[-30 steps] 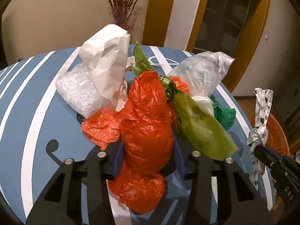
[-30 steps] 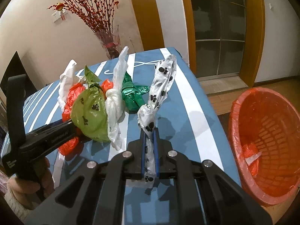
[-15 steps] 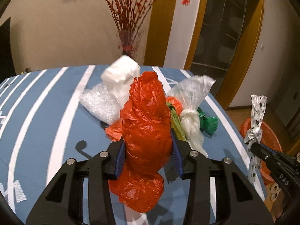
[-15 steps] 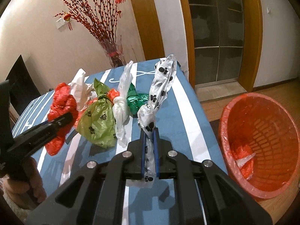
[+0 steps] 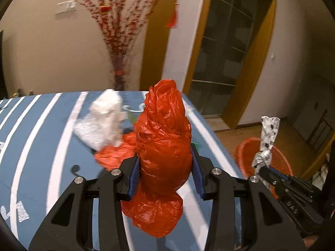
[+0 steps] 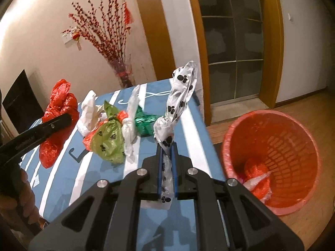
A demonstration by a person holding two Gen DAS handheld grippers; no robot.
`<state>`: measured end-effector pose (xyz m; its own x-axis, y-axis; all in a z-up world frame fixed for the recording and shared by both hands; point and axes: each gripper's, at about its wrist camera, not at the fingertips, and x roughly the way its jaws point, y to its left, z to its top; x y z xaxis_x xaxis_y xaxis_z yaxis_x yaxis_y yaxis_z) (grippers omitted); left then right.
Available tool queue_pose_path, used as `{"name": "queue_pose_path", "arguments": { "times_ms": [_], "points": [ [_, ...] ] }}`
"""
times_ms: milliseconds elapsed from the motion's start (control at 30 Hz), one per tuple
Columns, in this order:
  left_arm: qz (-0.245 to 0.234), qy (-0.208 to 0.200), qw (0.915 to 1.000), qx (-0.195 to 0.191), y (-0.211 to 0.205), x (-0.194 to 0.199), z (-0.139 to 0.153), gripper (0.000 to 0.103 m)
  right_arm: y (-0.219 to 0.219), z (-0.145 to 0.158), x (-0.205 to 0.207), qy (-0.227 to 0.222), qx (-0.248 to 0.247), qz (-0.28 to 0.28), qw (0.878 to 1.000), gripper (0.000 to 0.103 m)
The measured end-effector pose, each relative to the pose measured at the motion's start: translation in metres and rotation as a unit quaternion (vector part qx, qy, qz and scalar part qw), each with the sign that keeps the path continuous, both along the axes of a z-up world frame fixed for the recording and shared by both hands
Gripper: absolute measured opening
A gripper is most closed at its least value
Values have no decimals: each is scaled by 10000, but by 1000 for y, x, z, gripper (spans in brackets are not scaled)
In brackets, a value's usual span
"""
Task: Collect trash
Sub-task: 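Carry the paw-print bag and red bag over the orange basket with both tools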
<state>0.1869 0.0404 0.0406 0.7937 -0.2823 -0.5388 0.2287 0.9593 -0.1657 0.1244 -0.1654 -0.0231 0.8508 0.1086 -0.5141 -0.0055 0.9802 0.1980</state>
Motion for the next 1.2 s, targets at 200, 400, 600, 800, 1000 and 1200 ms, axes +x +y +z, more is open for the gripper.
{"name": "queue_pose_path", "arguments": {
  "times_ms": [200,400,600,800,1000,1200],
  "points": [
    [-510,1,9987,-92,-49,-7,3,42,-35,3,-15,-84,69,-341,9994,9],
    [-1021,70,9947,-128,-103,-8,0,42,-76,-1,-27,-100,175,-712,9973,9],
    [-1438,213,9893,-158,-148,-6,-10,42,-116,-6,-37,-92,304,-1081,9936,9],
    [-1751,319,9839,-165,-184,-5,-20,42,-152,-12,-42,-108,443,-1355,9897,9],
    [-2012,382,9788,-88,-214,-2,-29,42,-180,-22,-41,-69,536,-1539,9866,9],
    [-2198,462,9745,4,-236,0,-39,43,-198,-31,-34,3,547,-1617,9853,9]
  ]
}}
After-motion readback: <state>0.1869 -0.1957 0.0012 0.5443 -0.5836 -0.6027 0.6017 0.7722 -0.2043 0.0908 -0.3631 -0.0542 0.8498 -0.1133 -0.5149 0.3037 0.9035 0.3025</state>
